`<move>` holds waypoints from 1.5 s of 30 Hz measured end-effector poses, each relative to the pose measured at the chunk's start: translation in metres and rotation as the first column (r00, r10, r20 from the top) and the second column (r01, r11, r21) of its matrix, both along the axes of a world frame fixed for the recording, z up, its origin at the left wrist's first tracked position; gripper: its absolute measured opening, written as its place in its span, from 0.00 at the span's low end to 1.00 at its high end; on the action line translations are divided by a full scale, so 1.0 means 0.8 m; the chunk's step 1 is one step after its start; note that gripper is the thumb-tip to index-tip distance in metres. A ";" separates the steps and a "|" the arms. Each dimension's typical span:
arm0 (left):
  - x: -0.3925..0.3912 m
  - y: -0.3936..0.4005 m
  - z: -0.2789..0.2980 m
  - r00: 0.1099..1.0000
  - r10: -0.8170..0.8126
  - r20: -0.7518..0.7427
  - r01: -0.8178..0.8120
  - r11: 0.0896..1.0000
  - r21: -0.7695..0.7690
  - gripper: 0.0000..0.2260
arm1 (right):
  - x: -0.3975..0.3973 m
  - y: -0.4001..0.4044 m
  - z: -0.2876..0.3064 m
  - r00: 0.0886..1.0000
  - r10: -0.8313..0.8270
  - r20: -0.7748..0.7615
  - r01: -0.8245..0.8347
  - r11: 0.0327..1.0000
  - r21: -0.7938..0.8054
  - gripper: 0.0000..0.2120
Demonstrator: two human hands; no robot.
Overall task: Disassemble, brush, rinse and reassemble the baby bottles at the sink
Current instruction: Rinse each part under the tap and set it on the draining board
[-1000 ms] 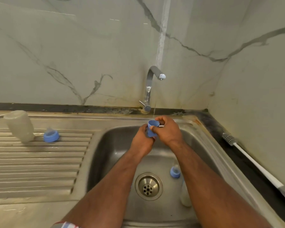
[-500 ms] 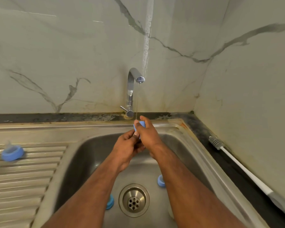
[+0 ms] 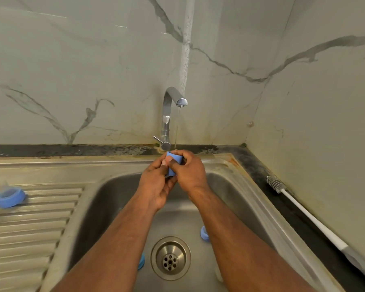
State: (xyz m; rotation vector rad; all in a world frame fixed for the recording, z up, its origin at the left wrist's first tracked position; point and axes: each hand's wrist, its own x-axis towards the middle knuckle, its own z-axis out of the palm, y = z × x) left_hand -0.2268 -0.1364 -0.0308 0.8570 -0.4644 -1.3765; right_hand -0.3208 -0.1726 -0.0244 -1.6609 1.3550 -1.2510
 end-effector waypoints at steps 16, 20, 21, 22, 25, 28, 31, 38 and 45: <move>0.012 0.027 -0.011 0.983 0.032 0.183 -0.063 0.984 0.169 0.13 | 0.001 0.012 0.001 0.985 0.008 -0.171 -0.018 0.998 -0.058 0.19; 0.008 0.035 -0.017 0.988 0.037 0.148 -0.058 0.988 0.146 0.14 | 0.000 0.014 -0.003 0.974 0.023 -0.225 -0.035 0.998 -0.047 0.17; 0.008 0.035 -0.019 0.988 0.030 0.149 -0.052 0.988 0.142 0.14 | 0.001 0.013 -0.005 0.979 0.013 -0.202 -0.025 0.998 -0.057 0.15; 0.008 0.035 -0.021 0.989 0.027 0.148 -0.047 0.989 0.137 0.14 | 0.001 0.013 -0.006 0.976 0.025 -0.217 -0.034 0.999 -0.039 0.13; 0.008 0.032 -0.022 0.987 0.046 0.152 -0.065 0.990 0.124 0.14 | -0.001 0.016 -0.005 0.962 0.041 -0.271 -0.045 0.999 -0.009 0.13; 0.010 0.030 -0.023 0.989 0.068 0.129 -0.085 0.988 0.129 0.16 | -0.004 0.014 -0.004 0.978 0.018 -0.206 -0.025 0.999 -0.030 0.16; 0.011 0.030 -0.024 0.992 0.064 0.113 -0.076 0.991 0.113 0.14 | -0.001 0.017 -0.005 0.966 0.060 -0.253 -0.063 0.998 -0.003 0.16; 0.011 0.033 -0.019 0.995 0.070 0.074 -0.077 0.993 0.085 0.11 | 0.001 0.012 -0.004 0.988 0.058 -0.144 -0.058 0.998 0.004 0.19; 0.003 0.026 -0.015 1.000 -0.007 0.030 0.006 1.000 0.017 0.12 | 0.002 0.003 -0.004 0.992 0.100 0.077 -0.116 0.964 0.238 0.18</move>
